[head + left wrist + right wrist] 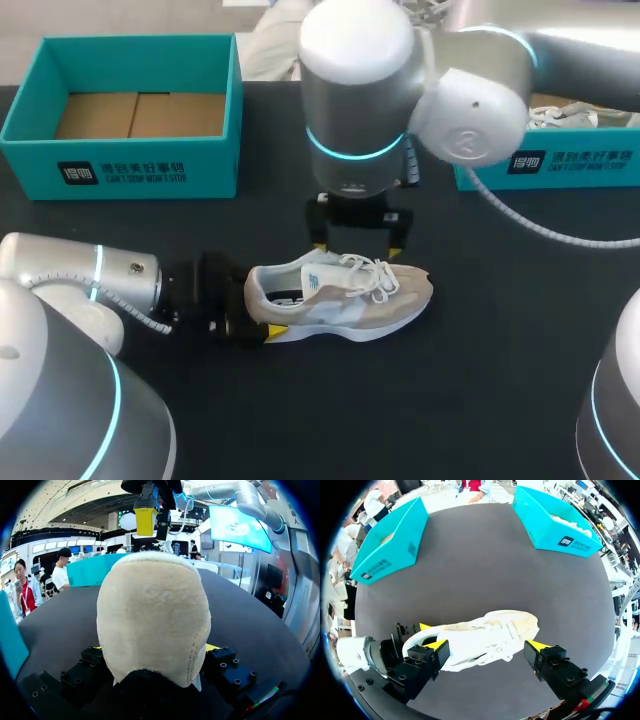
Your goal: Take the shoe out of the shoebox, open the shoe tongue, remove and reinsert the insole, then place the shoe into the shoebox
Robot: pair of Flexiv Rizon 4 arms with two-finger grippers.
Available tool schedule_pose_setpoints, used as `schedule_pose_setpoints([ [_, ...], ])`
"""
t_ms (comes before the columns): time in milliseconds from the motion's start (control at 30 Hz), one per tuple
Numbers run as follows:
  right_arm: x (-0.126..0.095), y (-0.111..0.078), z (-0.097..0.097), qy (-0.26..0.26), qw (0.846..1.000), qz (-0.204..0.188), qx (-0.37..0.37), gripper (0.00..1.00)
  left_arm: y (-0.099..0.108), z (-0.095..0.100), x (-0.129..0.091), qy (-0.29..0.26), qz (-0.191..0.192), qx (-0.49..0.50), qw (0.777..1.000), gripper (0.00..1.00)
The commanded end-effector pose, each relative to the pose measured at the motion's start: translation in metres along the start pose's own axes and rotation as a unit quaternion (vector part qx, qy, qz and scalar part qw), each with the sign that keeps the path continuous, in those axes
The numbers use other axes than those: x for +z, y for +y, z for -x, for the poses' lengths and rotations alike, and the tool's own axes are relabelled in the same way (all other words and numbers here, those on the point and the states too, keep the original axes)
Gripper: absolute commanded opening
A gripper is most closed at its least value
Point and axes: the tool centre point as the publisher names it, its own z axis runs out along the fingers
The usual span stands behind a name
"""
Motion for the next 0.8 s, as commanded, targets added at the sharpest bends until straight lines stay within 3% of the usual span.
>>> schedule_pose_setpoints([
  [33,0.008,-0.013,-0.03,-0.039,0.999,-0.004,0.001,1.0,0.006,-0.003,0.003,0.0,0.001,0.0,1.0,0.0],
  [233,0.013,-0.024,-0.044,-0.053,0.998,-0.023,-0.001,1.0,0.006,-0.003,0.003,0.0,0.001,0.0,1.0,0.0],
  [600,0.013,-0.024,-0.044,-0.053,0.998,-0.023,-0.001,1.0,0.006,-0.003,0.003,0.0,0.001,0.0,1.0,0.0],
  [800,0.024,-0.026,-0.059,-0.098,0.994,-0.037,-0.015,1.0,0.006,-0.003,0.003,0.0,0.001,0.0,1.0,0.0],
])
